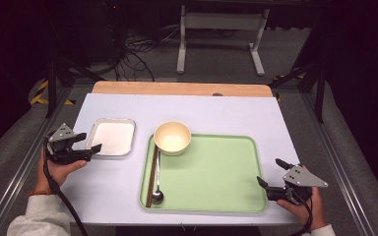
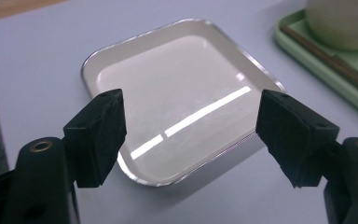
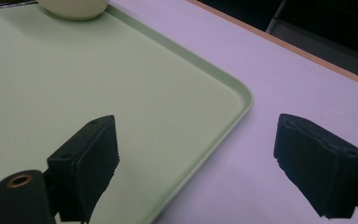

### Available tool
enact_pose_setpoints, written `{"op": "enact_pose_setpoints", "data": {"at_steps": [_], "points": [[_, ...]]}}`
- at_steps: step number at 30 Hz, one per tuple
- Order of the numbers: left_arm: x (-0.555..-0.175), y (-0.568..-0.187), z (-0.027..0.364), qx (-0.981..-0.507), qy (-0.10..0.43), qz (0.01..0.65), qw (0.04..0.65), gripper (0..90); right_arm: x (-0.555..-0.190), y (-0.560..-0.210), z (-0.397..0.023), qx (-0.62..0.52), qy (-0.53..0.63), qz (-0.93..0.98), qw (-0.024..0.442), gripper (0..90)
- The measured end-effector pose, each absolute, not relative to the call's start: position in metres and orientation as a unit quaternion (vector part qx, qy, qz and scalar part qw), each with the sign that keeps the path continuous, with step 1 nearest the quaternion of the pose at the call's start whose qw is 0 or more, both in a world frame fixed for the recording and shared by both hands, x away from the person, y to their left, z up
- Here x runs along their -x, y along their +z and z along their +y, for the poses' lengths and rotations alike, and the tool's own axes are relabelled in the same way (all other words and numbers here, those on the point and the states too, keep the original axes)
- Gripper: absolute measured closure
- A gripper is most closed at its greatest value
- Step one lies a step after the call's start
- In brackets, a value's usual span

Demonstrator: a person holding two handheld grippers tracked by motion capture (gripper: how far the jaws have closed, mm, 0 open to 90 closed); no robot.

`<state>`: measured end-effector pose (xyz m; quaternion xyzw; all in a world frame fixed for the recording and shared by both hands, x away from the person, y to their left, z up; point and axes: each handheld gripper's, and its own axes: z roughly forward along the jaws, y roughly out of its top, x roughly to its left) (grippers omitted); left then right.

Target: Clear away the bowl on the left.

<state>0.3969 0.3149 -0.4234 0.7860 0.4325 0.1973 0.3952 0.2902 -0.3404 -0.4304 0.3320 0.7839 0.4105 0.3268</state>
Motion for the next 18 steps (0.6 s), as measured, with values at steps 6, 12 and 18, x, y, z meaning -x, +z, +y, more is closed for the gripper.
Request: {"op": "enact_pose_setpoints", "data": {"at_steps": [6, 12, 18], "points": [[-0.404, -0.439, 0.333, -0.748, 0.162, 0.493, 0.413, 28.5, -0.292, -0.432, -0.339, -0.332, 0.409, 0.786, 0.324, 14.4], [-0.415, -0.454, 0.332, -0.741, 0.135, 0.523, 0.399, 32.2, -0.293, -0.432, -0.338, -0.331, 0.408, 0.786, 0.325, 14.4], [-0.423, -0.461, 0.326, -0.746, 0.14, 0.537, 0.368, 46.7, -0.288, -0.43, -0.333, -0.321, 0.393, 0.789, 0.346, 13.8]]}}
